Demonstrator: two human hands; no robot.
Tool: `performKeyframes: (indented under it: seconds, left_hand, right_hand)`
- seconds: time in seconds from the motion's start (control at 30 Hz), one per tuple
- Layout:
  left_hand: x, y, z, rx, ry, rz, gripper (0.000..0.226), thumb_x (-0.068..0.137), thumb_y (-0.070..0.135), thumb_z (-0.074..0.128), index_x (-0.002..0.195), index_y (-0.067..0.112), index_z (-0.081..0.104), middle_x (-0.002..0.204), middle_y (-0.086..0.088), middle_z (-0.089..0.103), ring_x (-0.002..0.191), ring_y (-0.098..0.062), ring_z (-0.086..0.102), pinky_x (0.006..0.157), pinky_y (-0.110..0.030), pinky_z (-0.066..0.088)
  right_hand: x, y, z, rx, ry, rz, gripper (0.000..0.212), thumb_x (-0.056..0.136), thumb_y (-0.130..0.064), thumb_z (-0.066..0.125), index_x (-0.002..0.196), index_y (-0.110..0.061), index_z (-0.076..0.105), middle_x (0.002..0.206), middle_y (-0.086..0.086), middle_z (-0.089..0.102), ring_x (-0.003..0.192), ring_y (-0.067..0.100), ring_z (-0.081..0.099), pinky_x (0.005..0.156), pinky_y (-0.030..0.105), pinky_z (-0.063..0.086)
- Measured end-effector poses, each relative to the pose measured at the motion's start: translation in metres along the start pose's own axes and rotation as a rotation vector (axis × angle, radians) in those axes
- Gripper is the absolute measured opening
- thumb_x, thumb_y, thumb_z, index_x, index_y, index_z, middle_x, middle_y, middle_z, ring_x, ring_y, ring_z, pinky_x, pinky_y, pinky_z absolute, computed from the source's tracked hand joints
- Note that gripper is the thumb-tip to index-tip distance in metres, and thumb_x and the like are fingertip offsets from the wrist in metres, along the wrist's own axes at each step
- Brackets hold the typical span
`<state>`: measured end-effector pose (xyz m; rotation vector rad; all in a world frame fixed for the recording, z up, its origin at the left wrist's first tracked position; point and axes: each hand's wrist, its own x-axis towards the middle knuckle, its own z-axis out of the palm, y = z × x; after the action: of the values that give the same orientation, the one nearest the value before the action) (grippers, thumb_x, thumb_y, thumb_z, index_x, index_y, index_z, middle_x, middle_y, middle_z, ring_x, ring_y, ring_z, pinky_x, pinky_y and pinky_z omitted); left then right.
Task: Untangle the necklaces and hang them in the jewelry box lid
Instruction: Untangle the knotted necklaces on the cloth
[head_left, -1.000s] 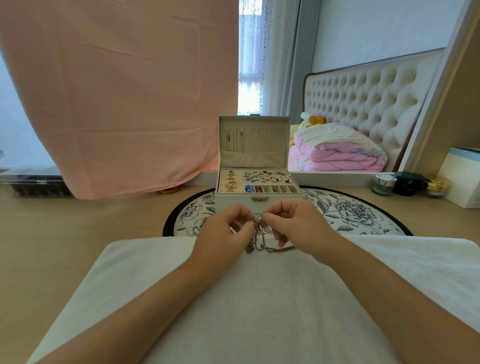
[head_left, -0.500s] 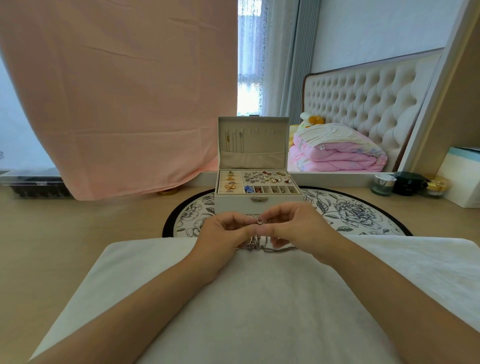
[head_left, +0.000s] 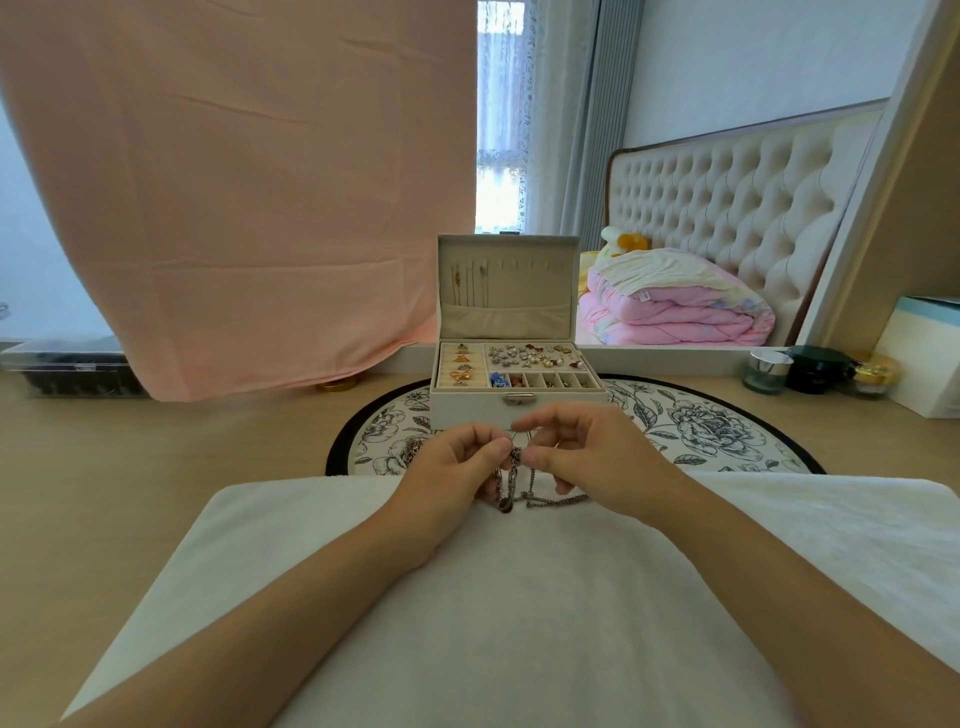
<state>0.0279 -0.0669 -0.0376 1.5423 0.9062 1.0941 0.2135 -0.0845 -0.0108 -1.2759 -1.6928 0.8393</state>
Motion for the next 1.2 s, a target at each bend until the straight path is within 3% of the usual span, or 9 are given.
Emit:
performKeyframes:
  seconds: [0.07,0.23,0.4,0.6,0.67,0.77,0.97,1.1,1.2]
  left_hand:
    - [-0.001,0.001,0.001,0.009,-0.002,-0.001,0.013,0.099,0.013,0.059,0.092,0.012,0.069,0.067,0.009,0.065,0.058,-0.007,0.056,0.056,-0.016,0.048]
    - [-0.001,0.001,0.002,0.032,-0.001,0.004,0.014,0.100,0.013,0.059,0.092,0.010,0.070,0.063,0.009,0.065,0.054,-0.004,0.054,0.053,-0.013,0.044]
    - [0.000,0.000,0.002,-0.014,0.006,-0.002,0.011,0.098,0.013,0.061,0.094,0.009,0.071,0.072,0.004,0.068,0.055,-0.007,0.053,0.053,-0.015,0.044]
    - [0.001,-0.004,0.000,0.029,-0.013,0.032,0.009,0.095,0.008,0.064,0.099,0.012,0.071,0.078,-0.002,0.071,0.059,-0.006,0.056,0.057,-0.017,0.047]
    - [0.002,-0.006,-0.003,0.227,0.006,0.117,0.010,0.094,0.014,0.067,0.098,0.020,0.074,0.077,0.004,0.072,0.061,-0.004,0.056,0.059,-0.018,0.047]
    - [0.000,-0.005,-0.007,0.590,0.038,0.269,0.008,0.095,0.029,0.066,0.094,0.034,0.072,0.072,0.021,0.064,0.064,-0.003,0.054,0.062,-0.020,0.045]
    - [-0.003,0.001,-0.008,0.972,0.040,0.467,0.009,0.098,0.034,0.053,0.097,0.030,0.060,0.083,0.018,0.051,0.072,-0.002,0.045,0.062,-0.020,0.031]
    - [0.000,0.000,-0.009,0.956,0.000,0.449,0.012,0.099,0.031,0.049,0.087,0.033,0.054,0.077,0.016,0.050,0.072,-0.001,0.047,0.060,-0.018,0.033]
    - [0.001,-0.004,-0.008,0.686,-0.035,0.279,0.029,0.101,0.026,0.046,0.073,0.025,0.051,0.064,0.009,0.051,0.061,-0.007,0.045,0.060,-0.035,0.039]
  right_hand:
    - [-0.001,0.000,0.000,-0.075,0.026,-0.029,0.016,0.082,-0.015,0.082,0.093,-0.026,0.079,0.076,-0.003,0.074,0.058,0.012,0.061,0.057,0.027,0.052]
    - [-0.001,0.004,0.000,-0.200,0.079,-0.124,0.007,0.081,-0.026,0.082,0.085,-0.032,0.080,0.071,-0.010,0.072,0.061,0.024,0.058,0.060,0.036,0.052]
    - [-0.002,0.005,-0.002,-0.288,0.086,-0.193,0.007,0.085,-0.026,0.078,0.084,-0.032,0.080,0.063,-0.022,0.066,0.055,0.002,0.051,0.058,0.025,0.046]
    - [-0.003,0.001,-0.002,-0.184,0.109,-0.160,0.008,0.086,-0.023,0.077,0.081,-0.027,0.081,0.066,0.006,0.071,0.054,0.011,0.058,0.053,0.028,0.048]
    - [-0.003,0.003,-0.003,-0.199,0.098,-0.161,0.009,0.087,-0.022,0.076,0.080,-0.026,0.081,0.066,0.007,0.071,0.054,0.012,0.058,0.053,0.030,0.048]
    - [-0.004,0.004,-0.003,-0.289,0.071,-0.181,0.009,0.088,-0.022,0.075,0.082,-0.026,0.080,0.061,-0.013,0.068,0.052,0.001,0.053,0.054,0.019,0.043]
    - [-0.004,-0.005,-0.001,-0.558,-0.004,-0.258,0.010,0.092,-0.029,0.067,0.084,-0.031,0.070,0.067,-0.034,0.059,0.059,0.002,0.054,0.057,0.016,0.037]
    - [-0.005,-0.007,0.002,-0.537,-0.014,-0.255,0.010,0.095,-0.025,0.061,0.086,-0.029,0.064,0.070,-0.034,0.058,0.059,0.003,0.054,0.056,0.018,0.038]
    - [-0.006,-0.009,0.004,-0.396,0.000,-0.220,0.012,0.098,-0.022,0.058,0.087,-0.028,0.060,0.062,-0.022,0.060,0.051,0.006,0.055,0.053,0.023,0.046]
